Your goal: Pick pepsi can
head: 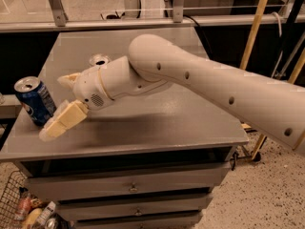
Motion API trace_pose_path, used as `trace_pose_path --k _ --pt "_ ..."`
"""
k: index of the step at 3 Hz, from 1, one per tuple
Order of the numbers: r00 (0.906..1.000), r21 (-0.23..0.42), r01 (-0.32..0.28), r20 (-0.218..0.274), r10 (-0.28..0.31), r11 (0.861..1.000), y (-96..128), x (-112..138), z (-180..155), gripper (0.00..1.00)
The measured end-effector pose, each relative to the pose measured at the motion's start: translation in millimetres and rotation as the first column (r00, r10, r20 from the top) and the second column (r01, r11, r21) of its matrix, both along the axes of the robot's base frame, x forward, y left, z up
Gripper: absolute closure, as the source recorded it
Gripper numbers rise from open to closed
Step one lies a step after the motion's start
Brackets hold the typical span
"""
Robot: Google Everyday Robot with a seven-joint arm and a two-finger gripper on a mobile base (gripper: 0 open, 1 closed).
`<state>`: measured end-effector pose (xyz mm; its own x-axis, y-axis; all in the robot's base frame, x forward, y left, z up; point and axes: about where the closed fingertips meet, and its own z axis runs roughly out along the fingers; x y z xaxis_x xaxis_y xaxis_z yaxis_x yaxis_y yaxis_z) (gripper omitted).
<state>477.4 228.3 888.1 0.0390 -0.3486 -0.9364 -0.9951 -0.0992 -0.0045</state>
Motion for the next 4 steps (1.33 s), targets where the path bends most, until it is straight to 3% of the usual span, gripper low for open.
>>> trace_pose_path --k 2,3,4 --pt "0.9990 0.038 0.042 -0.017 -0.042 0.998 23 3 -1 0.00" --pt "0.9992 0.055 0.039 -0.010 -0.038 0.998 34 10 1 0.12" --pt "0.9993 0.054 0.038 -0.005 -0.038 0.998 39 12 1 0.34"
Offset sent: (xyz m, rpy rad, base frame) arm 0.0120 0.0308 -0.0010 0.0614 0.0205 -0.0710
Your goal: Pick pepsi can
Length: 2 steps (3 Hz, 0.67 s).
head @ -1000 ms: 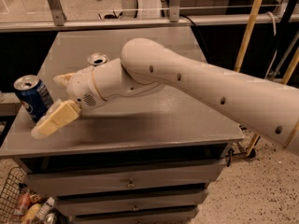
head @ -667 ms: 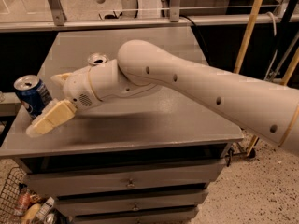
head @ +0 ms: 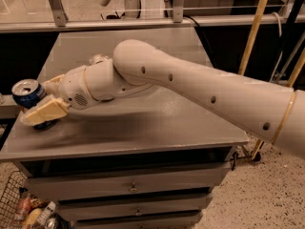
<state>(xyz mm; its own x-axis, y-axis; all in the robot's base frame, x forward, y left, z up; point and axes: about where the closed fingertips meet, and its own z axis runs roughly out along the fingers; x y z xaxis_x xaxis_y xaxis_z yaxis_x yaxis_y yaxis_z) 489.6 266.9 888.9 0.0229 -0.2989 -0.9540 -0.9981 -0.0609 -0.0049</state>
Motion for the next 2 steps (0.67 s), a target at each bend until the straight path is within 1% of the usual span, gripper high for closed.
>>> trace_pose_path --k 2 --pt "0.9999 0.013 0.003 0.012 -0.003 1.000 6.0 3.2 3.4 0.81"
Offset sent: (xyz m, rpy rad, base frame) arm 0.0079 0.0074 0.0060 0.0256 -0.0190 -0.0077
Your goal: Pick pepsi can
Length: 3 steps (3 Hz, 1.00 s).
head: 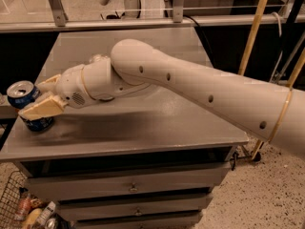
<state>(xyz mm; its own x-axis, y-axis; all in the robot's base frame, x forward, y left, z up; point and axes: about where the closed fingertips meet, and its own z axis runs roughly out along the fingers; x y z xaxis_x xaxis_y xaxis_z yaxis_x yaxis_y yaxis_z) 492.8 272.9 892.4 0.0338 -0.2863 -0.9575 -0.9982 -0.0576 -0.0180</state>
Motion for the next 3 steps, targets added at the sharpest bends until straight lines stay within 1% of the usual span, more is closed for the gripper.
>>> trace_pose_path --k 1,2,3 --pt "1.0000 0.005 -0.004 0.009 0.004 1.000 0 0 4 1.00" --pt "0.9977 -0.065 -0.027 0.061 0.031 0.997 -4 1 11 1.00" --pt "0.9891 -0.179 -0.037 0.134 0.061 0.983 -21 9 12 1.00"
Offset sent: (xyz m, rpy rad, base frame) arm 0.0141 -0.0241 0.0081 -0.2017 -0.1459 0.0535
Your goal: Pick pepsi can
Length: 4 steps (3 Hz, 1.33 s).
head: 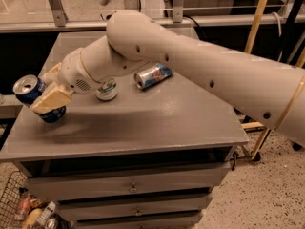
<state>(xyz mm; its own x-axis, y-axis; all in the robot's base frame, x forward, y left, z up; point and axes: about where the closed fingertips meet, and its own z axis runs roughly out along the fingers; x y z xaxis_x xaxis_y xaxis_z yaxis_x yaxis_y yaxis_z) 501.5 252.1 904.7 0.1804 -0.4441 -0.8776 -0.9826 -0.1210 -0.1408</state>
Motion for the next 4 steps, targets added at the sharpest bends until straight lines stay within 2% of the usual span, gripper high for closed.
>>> trace_pose_path --k 1,2,3,4 --pt "0.9966 -0.149 -0.034 0.069 0.045 0.988 -13 5 -1 1.00" --pt "0.9828 -0.351 -0.090 0.120 0.140 0.932 -21 0 -14 1.00" --pt "0.9584 -0.535 -0.134 0.144 0.247 0.834 -25 -7 -29 1.00" --pt "0.9292 -0.675 -0.173 0.129 0.346 0.717 -26 -14 -45 1.00"
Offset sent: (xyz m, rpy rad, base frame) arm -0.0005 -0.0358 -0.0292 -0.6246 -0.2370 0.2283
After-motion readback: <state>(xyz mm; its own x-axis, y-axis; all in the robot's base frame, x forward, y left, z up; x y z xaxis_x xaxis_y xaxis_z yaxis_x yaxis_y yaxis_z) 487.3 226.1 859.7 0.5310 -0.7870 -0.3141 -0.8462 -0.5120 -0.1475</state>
